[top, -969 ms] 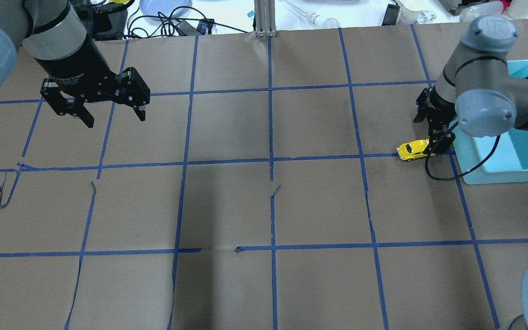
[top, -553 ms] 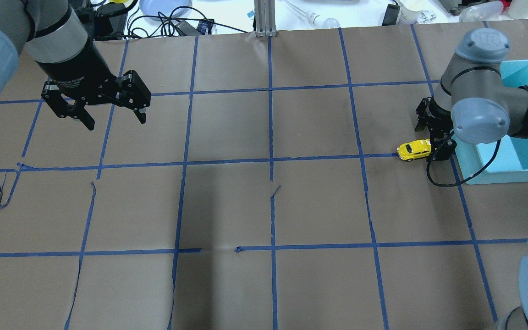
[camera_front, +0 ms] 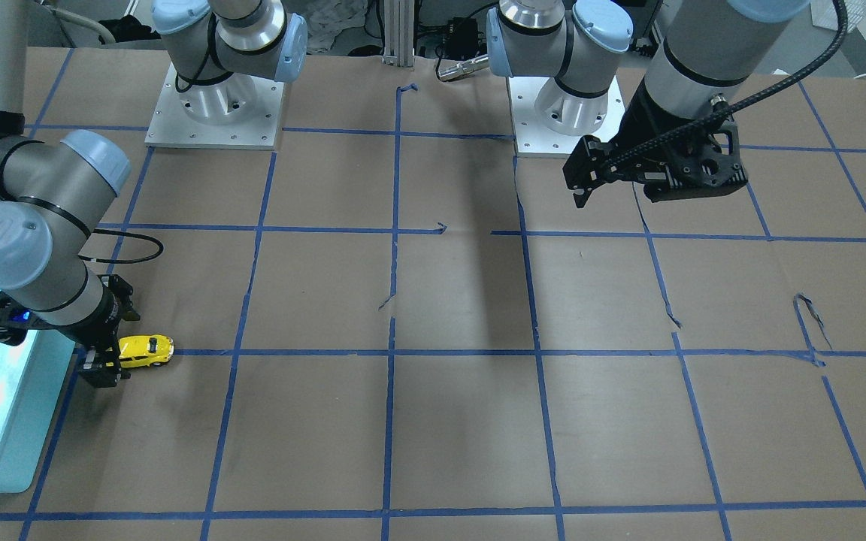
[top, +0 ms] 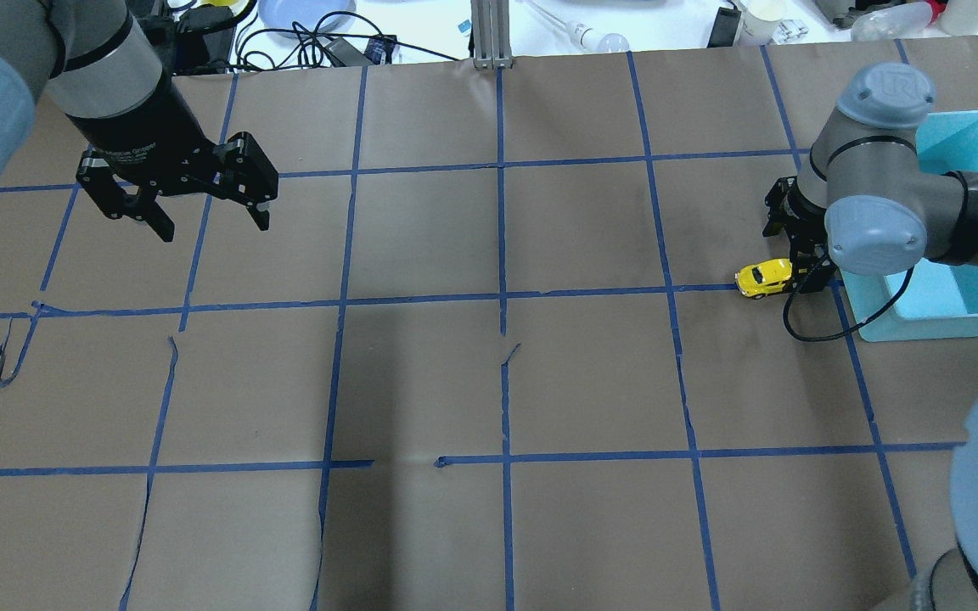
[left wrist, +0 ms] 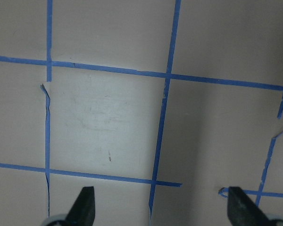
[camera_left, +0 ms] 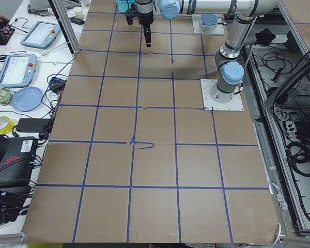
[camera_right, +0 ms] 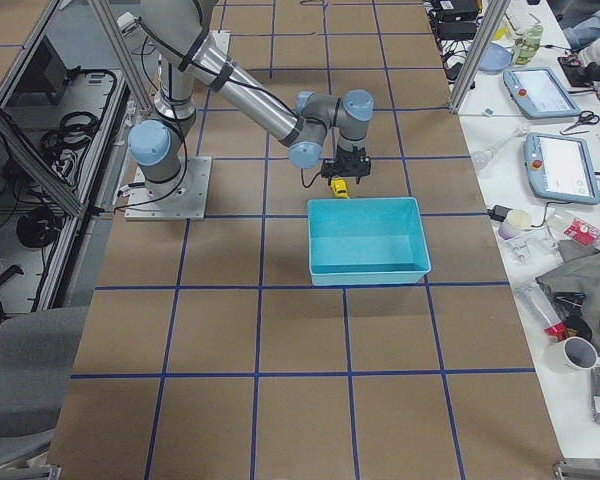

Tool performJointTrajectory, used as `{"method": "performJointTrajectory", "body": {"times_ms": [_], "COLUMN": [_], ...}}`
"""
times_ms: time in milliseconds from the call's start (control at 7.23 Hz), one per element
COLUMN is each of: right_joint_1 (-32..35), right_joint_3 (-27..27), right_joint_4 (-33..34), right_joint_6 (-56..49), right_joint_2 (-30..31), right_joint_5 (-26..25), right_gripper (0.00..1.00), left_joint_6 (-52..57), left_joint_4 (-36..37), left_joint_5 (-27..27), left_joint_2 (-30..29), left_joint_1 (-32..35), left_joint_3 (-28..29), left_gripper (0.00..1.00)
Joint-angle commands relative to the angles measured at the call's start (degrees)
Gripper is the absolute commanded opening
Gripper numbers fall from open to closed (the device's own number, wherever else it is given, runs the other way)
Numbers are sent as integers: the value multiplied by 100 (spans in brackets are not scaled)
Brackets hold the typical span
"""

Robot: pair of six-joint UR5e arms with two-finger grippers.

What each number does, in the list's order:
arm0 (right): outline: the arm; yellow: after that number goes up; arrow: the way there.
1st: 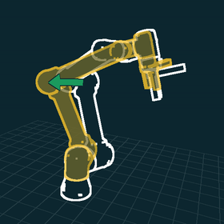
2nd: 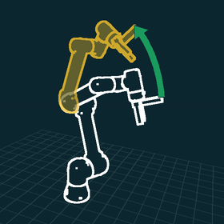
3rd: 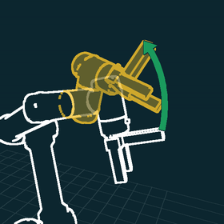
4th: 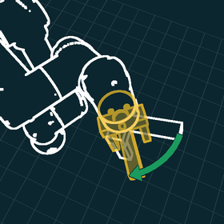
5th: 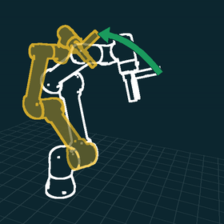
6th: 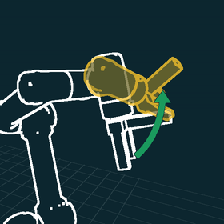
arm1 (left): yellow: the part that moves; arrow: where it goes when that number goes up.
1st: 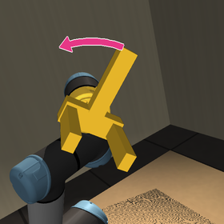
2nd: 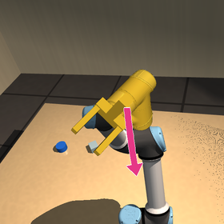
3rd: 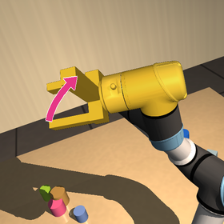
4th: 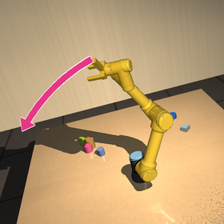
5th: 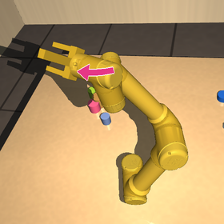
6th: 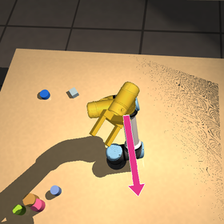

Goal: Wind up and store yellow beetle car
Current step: 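Lower the right gripper onto the yellow car and grasp it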

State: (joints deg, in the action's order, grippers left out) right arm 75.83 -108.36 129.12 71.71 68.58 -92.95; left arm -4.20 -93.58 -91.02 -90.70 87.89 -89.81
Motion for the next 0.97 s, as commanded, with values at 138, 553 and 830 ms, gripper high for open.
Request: {"method": "performJointTrajectory", "body": {"times_ms": [138, 553, 830], "right_joint_1": [-6, -6, -6], "right_joint_3": [-115, -115, -71], "right_joint_4": [43, -1, 34], "right_joint_6": [-17, -192, -219], "right_joint_2": [-126, -126, -108], "right_joint_5": [-82, -21, -12], "right_gripper": [88, 54, 29], "left_joint_6": [7, 7, 25], "left_joint_4": [7, -11, -20], "left_joint_5": [-3, -3, -12], "left_joint_2": [0, 0, 0], "left_joint_1": [0, 0, 0], "left_joint_3": [-2, -2, -2], "left_gripper": [100, 100, 100]}}
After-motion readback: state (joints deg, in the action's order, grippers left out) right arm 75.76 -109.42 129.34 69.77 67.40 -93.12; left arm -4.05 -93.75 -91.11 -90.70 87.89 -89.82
